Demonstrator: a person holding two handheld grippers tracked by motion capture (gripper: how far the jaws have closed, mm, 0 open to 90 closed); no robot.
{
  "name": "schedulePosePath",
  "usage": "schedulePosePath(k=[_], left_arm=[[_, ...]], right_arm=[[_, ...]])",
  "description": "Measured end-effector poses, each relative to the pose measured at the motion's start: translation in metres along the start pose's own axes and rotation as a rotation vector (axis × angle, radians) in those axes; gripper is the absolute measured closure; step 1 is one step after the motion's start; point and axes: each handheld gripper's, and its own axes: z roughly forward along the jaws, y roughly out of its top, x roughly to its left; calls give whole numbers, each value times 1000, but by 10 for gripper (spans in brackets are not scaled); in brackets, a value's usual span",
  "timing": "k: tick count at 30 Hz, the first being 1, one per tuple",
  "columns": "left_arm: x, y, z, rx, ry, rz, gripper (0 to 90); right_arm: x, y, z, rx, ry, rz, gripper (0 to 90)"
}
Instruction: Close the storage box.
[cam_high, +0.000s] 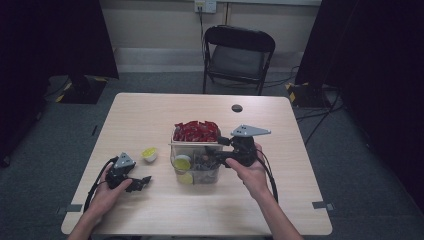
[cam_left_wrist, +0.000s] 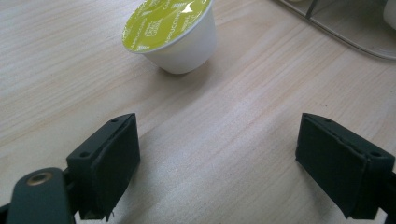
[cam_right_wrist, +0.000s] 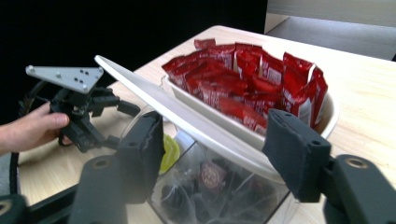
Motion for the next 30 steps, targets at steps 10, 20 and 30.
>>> schedulePosePath(k=[10,20,30], left_arm=[[0,0,0,0,0,0,131],[0,0,0,-1,0,0,131],[0,0,0,0,0,0,131]], right_arm=[[5,-11,-5,22,-22,6,229],[3,-24,-12,18,-33,40,174],[6,-41,-4,60,-37,33,171]])
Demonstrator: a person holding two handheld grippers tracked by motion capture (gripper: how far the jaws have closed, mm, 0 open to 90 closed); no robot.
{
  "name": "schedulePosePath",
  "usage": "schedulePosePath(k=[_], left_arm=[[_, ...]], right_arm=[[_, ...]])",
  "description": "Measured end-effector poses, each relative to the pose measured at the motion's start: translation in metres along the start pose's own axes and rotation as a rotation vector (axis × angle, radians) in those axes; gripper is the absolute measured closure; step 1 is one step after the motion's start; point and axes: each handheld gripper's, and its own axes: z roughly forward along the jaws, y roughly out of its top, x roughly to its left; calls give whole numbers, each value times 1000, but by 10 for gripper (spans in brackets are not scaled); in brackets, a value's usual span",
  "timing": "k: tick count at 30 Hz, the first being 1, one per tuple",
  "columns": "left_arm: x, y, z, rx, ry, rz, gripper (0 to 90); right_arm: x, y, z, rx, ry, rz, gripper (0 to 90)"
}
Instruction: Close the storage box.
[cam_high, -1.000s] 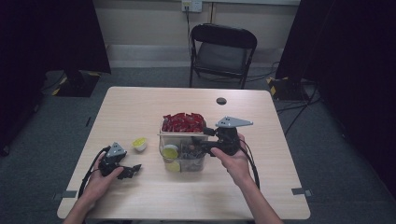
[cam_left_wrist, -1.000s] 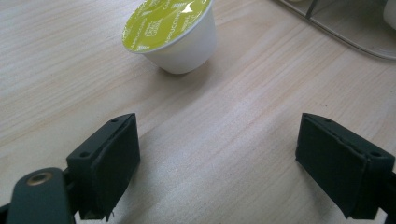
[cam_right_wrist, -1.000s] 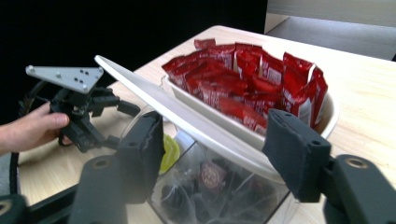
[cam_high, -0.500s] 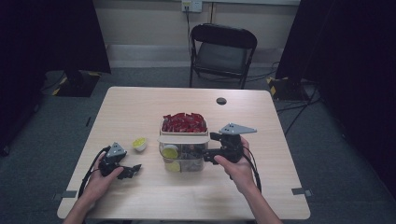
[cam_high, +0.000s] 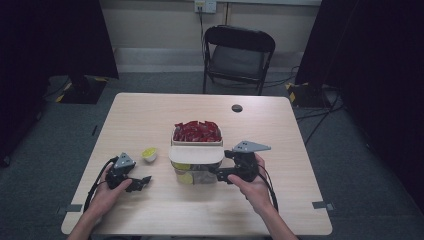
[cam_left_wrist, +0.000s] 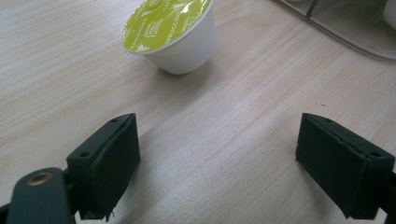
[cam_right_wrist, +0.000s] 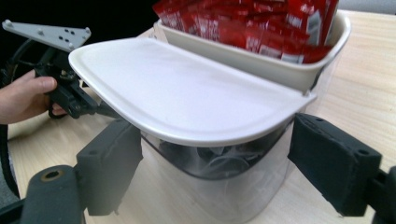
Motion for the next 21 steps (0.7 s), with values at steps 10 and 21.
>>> schedulePosePath(k=[10,21], left_arm=[[0,0,0,0,0,0,131],[0,0,0,0,0,0,131]], right_arm=[[-3,-17,7,34,6,5,175],[-7,-28,14,70,-13,10,173]])
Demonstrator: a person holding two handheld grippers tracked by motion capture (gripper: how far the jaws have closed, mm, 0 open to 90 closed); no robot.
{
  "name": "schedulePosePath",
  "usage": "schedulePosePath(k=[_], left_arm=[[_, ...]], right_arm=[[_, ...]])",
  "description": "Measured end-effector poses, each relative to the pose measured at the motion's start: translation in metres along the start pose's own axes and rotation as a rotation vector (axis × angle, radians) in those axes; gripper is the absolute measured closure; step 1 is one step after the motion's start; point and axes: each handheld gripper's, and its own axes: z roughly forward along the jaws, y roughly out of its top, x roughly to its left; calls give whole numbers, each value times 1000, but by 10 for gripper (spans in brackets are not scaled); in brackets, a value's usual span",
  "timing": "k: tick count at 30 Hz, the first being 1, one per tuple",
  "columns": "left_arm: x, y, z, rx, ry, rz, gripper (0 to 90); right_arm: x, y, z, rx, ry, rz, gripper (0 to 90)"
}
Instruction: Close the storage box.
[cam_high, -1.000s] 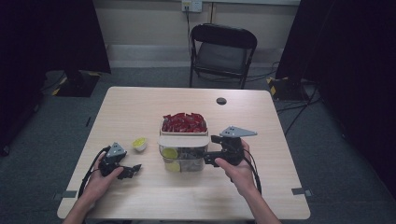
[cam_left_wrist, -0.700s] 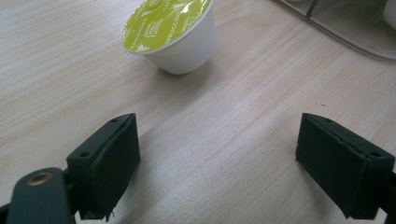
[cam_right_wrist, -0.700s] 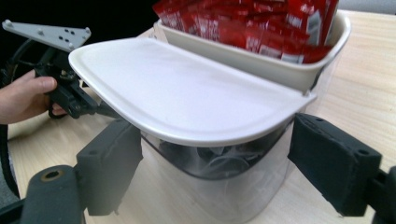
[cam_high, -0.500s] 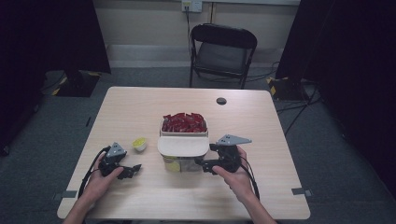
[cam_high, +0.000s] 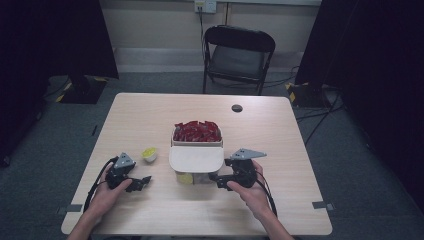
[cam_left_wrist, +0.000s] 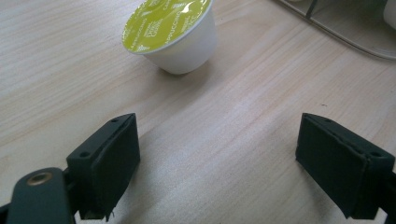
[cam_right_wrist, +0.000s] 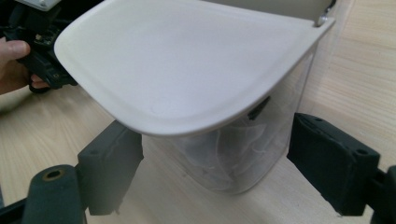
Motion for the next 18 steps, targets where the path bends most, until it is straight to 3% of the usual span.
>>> schedulePosePath(k=[12,18], left_arm=[[0,0,0,0,0,0,131],[0,0,0,0,0,0,131]], right_arm=[[-5,-8,0,28,-20,10,176],[-15,-14,-10,34,-62,17,174]])
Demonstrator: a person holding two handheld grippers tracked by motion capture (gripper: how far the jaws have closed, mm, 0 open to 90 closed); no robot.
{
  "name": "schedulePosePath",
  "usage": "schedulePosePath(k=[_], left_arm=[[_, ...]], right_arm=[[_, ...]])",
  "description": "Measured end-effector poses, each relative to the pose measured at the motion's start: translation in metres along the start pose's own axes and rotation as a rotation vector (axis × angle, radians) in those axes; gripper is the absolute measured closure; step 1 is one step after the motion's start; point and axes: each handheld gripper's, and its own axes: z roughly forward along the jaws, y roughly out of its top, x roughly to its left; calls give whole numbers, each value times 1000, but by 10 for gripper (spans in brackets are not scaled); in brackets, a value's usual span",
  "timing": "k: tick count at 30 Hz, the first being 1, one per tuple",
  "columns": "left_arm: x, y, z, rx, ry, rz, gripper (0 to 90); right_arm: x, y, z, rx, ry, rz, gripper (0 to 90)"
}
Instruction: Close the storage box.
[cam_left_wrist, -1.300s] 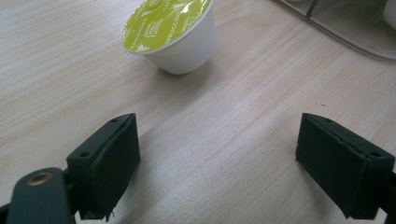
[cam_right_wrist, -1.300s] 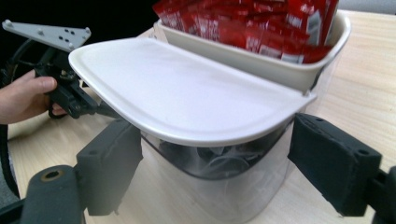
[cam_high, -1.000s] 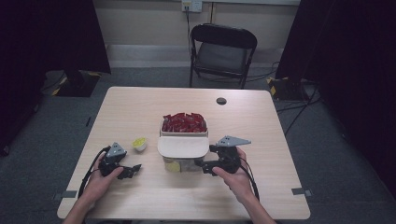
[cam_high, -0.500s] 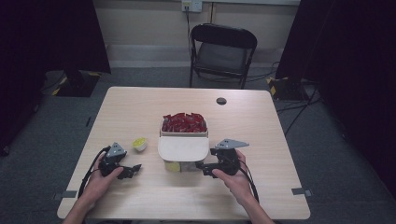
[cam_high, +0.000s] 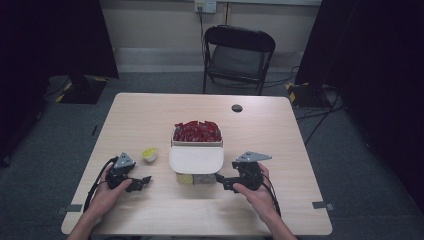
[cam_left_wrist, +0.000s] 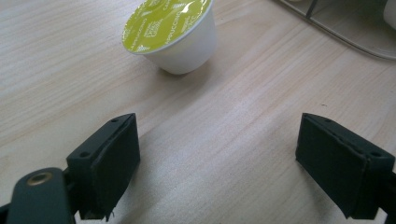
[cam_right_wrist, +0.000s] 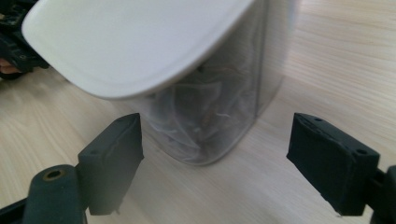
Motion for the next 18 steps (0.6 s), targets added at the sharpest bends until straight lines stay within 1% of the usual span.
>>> schedulePosePath(k=[5,6,8,10,12,14,18], left_arm=[[1,0,1,3,3,3,121],[0,0,1,3,2,3,120],[1,0,0,6,2,7,120],[1,0,0,5,2,6,120],[1,1,1,7,4,4,116],[1,1,2,3,7,-12,98],[1,1,1,7,8,-3,95]], right_arm=[[-12,-2,-9,-11,-39,15,163],[-15,-2,-11,-16,-50,28,163],[-22,-2,-15,-19,-57,46,163],[-28,-3,-18,-23,-68,57,163],[-35,-4,-21,-21,-84,73,163],[-43,-6,-22,-15,-108,77,163],[-60,-11,-24,-6,-150,111,164]])
